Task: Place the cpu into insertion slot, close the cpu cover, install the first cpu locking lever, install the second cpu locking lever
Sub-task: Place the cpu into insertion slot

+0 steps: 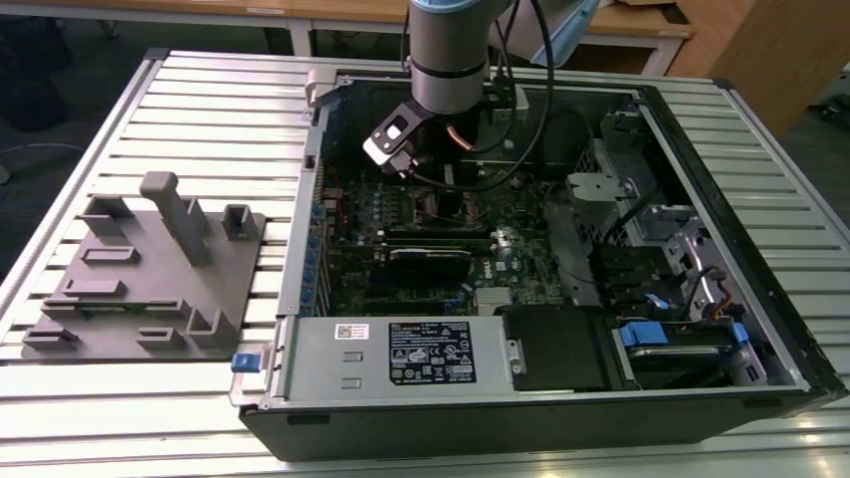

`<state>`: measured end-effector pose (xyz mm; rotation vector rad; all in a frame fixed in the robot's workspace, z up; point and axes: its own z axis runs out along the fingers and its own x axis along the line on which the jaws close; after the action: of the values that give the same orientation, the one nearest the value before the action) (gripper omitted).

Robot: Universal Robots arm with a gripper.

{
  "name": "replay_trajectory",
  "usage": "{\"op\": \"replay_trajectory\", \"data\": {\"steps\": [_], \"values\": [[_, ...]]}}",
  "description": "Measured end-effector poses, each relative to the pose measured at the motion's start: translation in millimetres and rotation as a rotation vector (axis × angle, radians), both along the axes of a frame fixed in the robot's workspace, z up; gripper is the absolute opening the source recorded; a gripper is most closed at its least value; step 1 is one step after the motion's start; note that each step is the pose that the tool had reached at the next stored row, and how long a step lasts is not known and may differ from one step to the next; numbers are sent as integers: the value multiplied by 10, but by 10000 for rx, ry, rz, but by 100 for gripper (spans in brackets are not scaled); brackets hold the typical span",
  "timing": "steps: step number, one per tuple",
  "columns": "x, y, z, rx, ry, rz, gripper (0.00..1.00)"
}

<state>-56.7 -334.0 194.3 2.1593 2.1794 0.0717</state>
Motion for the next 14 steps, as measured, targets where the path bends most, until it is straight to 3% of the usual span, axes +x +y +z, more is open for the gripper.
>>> {"op": "replay_trajectory", "data": {"steps": [6,14], "values": [[0,-1,-7,-3,3,-278,54],[0,16,-8,-1,1,-279,54]]}}
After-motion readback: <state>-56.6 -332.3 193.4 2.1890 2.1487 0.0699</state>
